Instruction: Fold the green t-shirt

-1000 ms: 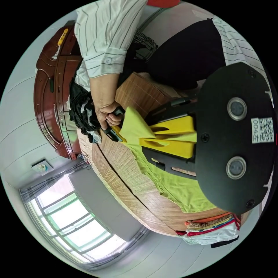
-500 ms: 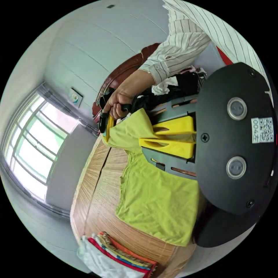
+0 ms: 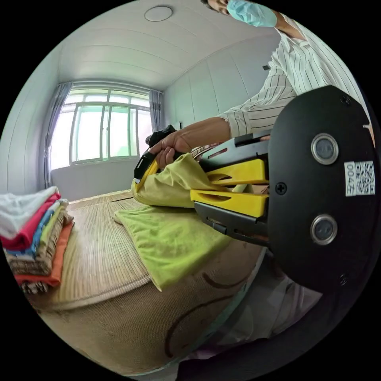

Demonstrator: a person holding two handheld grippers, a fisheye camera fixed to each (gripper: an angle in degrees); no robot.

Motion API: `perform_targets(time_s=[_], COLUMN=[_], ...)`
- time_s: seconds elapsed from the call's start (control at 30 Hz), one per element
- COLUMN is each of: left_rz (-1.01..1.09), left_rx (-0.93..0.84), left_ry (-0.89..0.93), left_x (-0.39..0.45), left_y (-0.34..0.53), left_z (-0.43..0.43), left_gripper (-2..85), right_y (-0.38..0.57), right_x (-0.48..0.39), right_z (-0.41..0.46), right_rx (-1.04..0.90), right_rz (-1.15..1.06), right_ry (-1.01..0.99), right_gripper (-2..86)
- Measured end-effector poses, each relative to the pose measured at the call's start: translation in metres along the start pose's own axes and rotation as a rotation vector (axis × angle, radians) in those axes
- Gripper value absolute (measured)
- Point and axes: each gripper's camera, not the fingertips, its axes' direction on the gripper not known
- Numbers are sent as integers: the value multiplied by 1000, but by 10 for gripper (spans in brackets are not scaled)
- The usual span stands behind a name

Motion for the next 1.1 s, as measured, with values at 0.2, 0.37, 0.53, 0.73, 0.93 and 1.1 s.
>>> perform_targets(time_s=[0.2,0.37,0.53,0.73,0.93,1.1], left_rz=[-161,-239,-185,-105,15,-20], left_rx=[8,-47,-13,-41,-73,-66], left_ry=[129,204,159,42,-162,-155], left_x=[-59,-61,-51,-57,-29,-32], left_y=[-24,-47,-64,-93,-111,-118], left_z=[-20,-34,-62,-50,-43,-38], left_gripper=[37,101,104,83,34,28], right_y=[4,29,103,235,359,427], right_x=[-23,-32,-20,42,54,-5], right_z=[42,21,-57,-97,-52,13], right_rx=[-14,36,239,359,359,494], right_rz=[-43,-106,-226,-218,-200,-345], right_ry=[59,14,-59,-157,119,470], right_gripper=[83,97,66,45,127,122])
